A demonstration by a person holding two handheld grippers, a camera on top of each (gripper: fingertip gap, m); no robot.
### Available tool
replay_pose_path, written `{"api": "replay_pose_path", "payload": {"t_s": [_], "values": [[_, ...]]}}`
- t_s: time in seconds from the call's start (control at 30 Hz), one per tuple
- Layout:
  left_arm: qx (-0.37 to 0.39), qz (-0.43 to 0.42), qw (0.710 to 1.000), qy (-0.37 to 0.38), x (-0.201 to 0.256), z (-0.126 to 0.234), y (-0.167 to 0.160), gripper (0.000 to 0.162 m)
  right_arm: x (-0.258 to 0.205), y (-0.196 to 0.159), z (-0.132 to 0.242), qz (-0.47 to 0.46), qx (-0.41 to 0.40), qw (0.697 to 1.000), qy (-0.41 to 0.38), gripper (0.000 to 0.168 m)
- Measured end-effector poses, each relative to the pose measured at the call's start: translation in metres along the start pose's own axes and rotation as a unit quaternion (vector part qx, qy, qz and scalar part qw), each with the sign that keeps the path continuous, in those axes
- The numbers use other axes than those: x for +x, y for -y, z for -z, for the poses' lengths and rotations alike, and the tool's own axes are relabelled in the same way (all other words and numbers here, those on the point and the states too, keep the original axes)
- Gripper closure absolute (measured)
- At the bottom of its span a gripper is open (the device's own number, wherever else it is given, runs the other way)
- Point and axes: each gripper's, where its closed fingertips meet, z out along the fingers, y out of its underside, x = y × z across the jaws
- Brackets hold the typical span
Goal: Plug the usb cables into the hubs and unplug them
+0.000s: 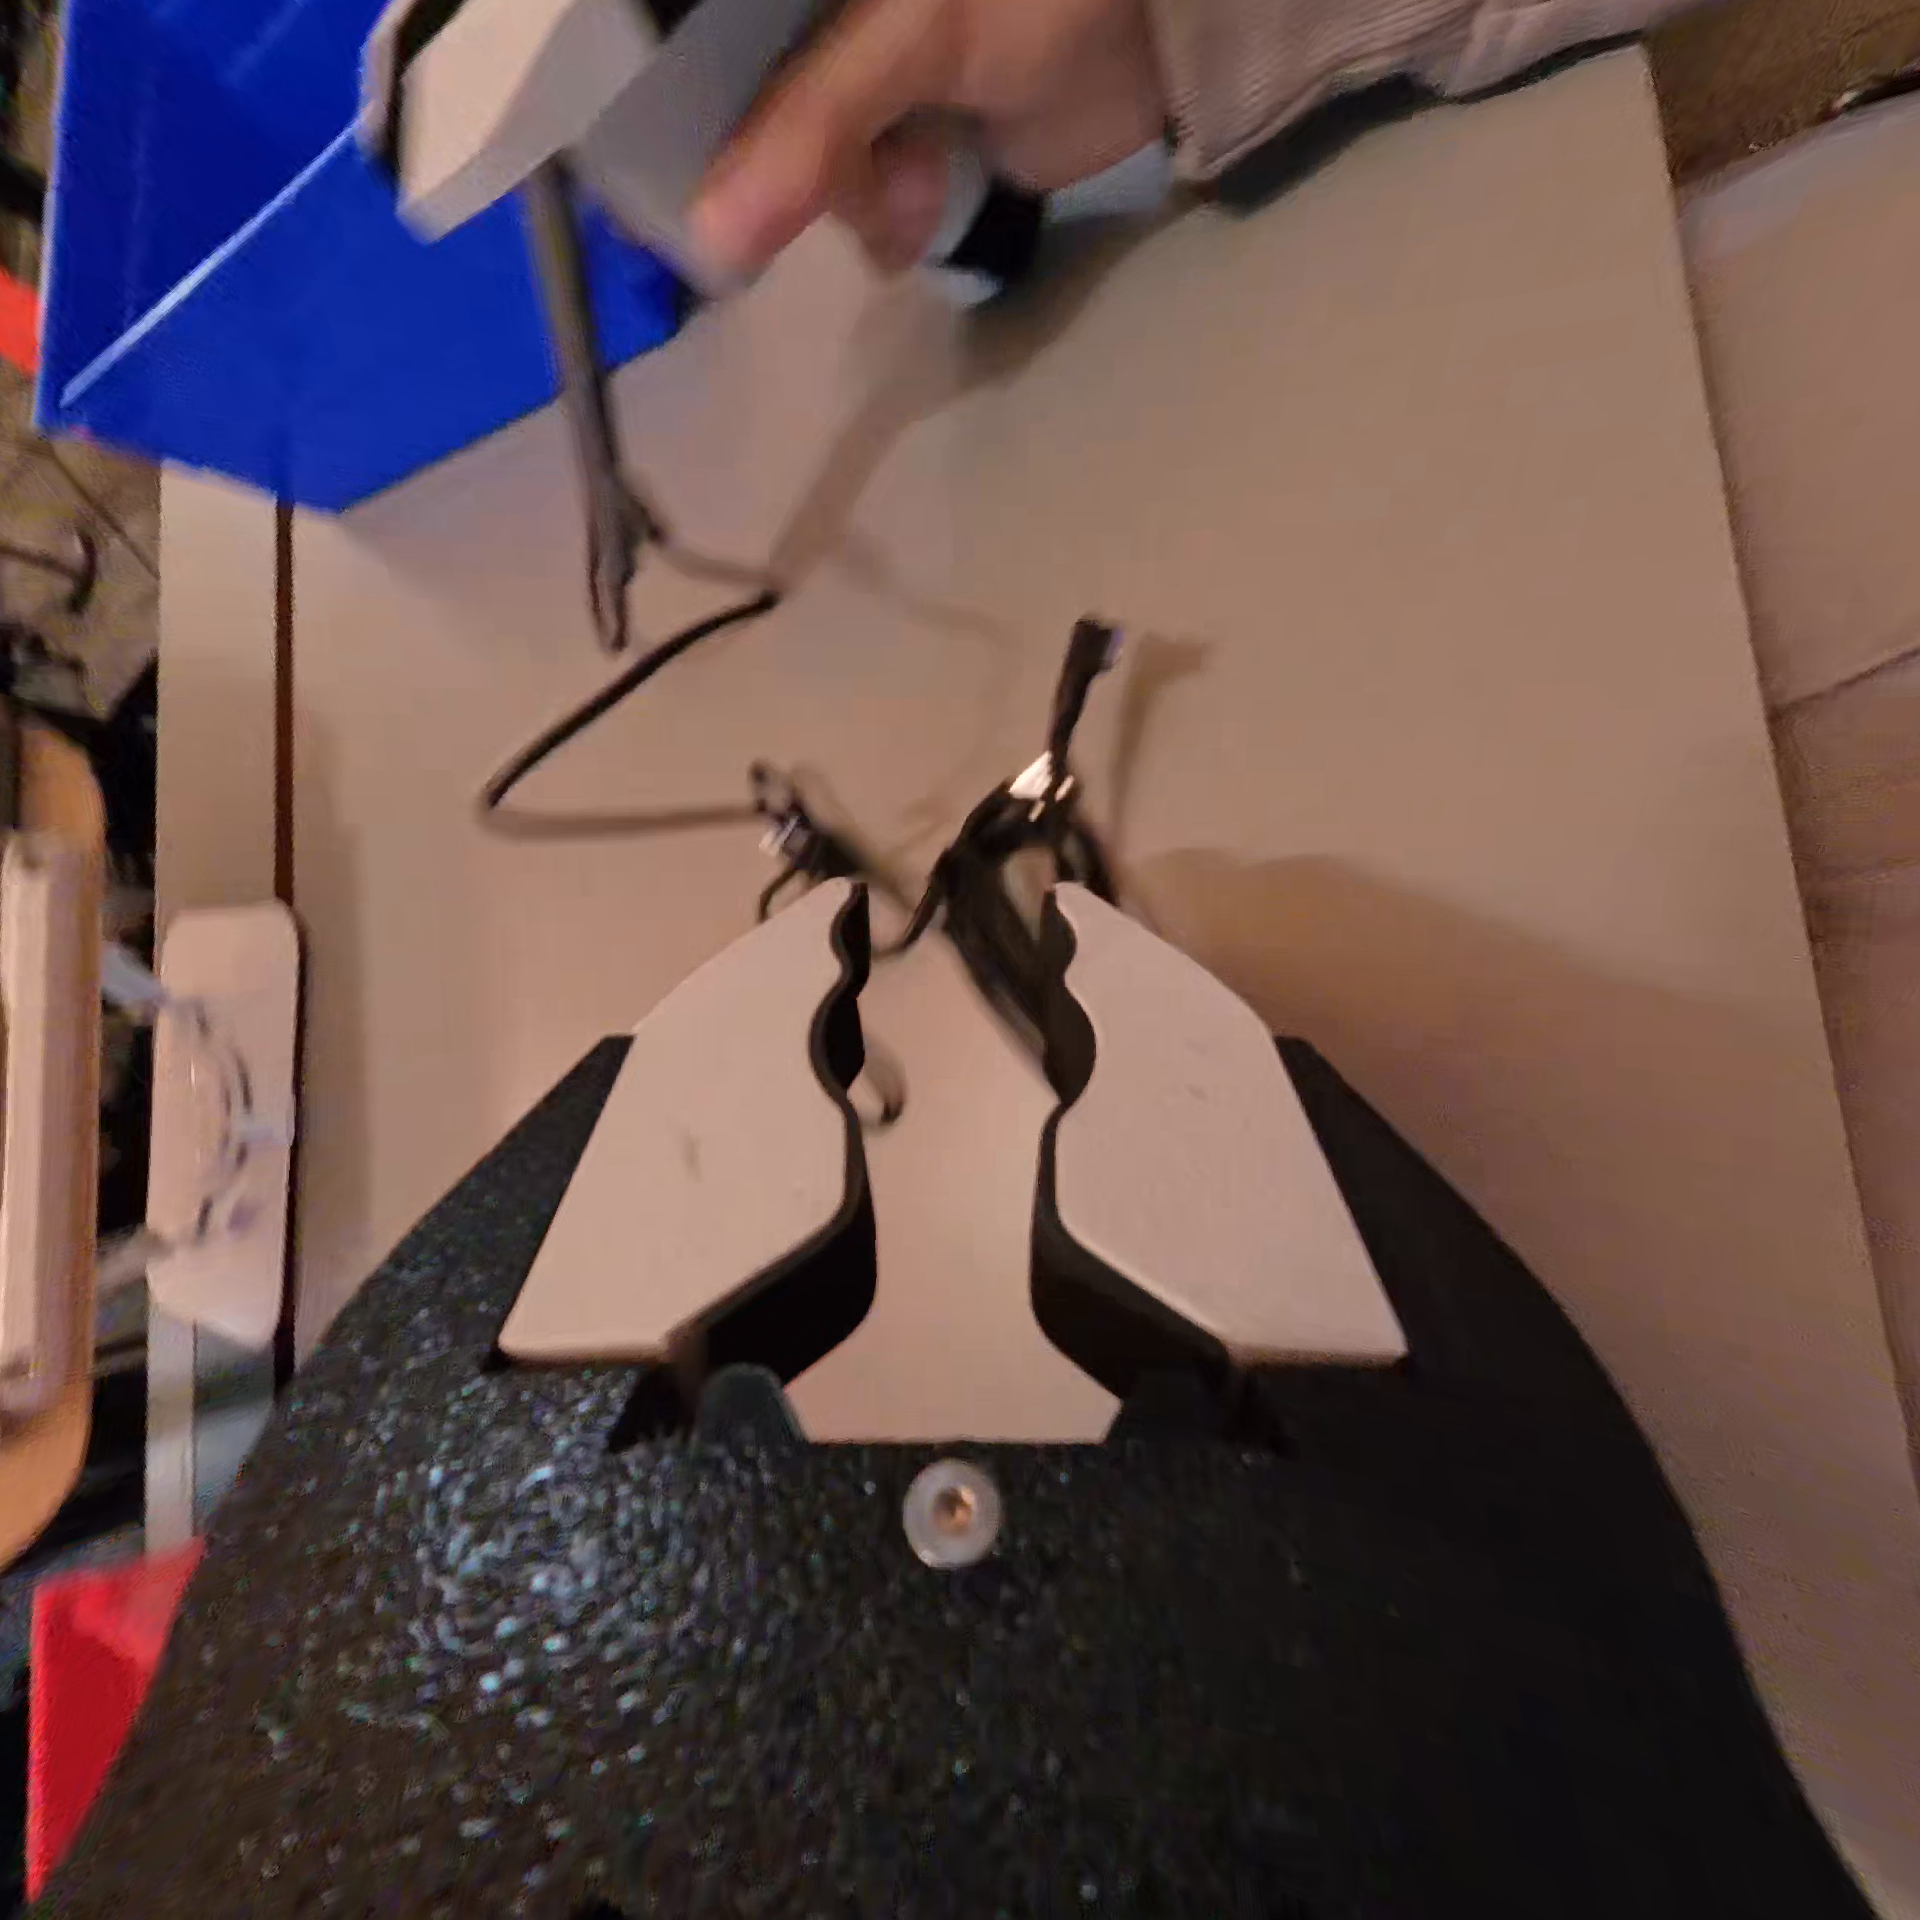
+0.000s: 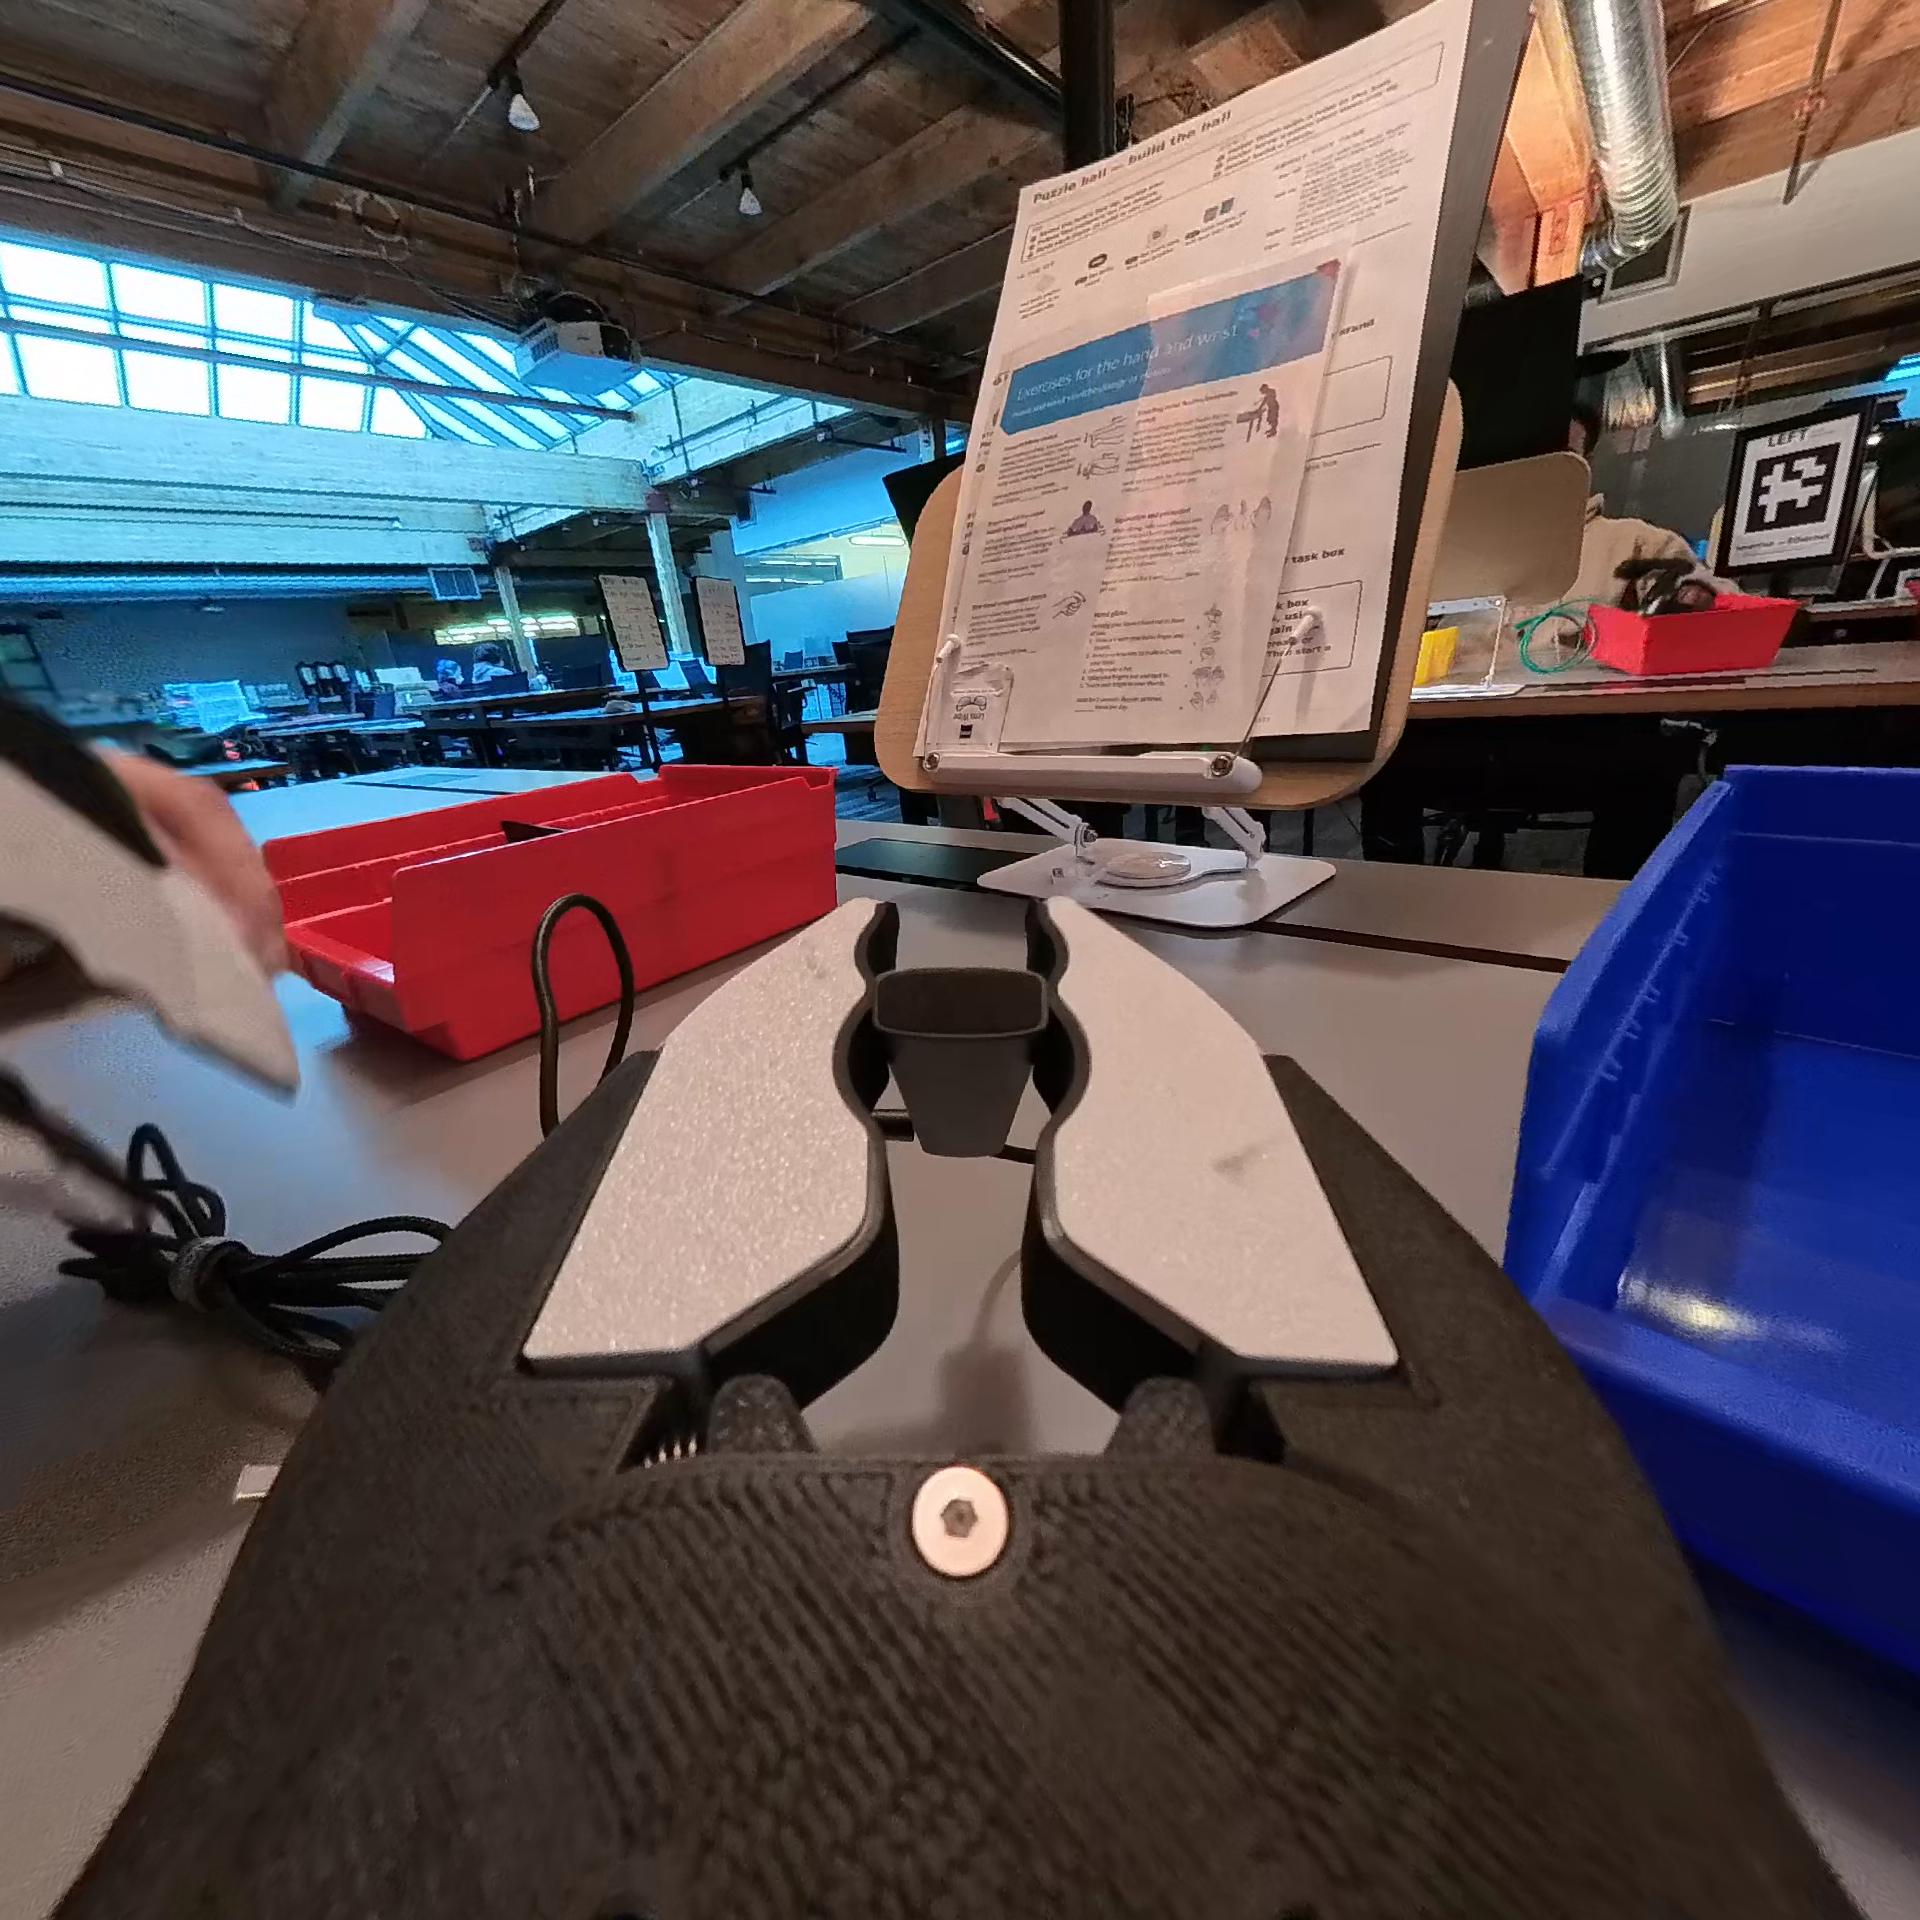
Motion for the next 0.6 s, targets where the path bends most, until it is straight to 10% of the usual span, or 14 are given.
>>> {"api": "replay_pose_path", "payload": {"t_s": [0.33, 0.6], "values": [[-0.071, -0.017, 0.991, 0.111, 0.016, -0.062, -0.014, 0.154, 0.000, 0.001, 0.001, -0.006, 0.005, 1.000, 0.003, 0.144], [0.057, 0.153, 0.965, -0.204, 0.041, 0.019, 0.004, 0.157, 0.000, 0.001, 0.001, -0.005, 0.003, 1.000, 0.005, 0.144]]}}
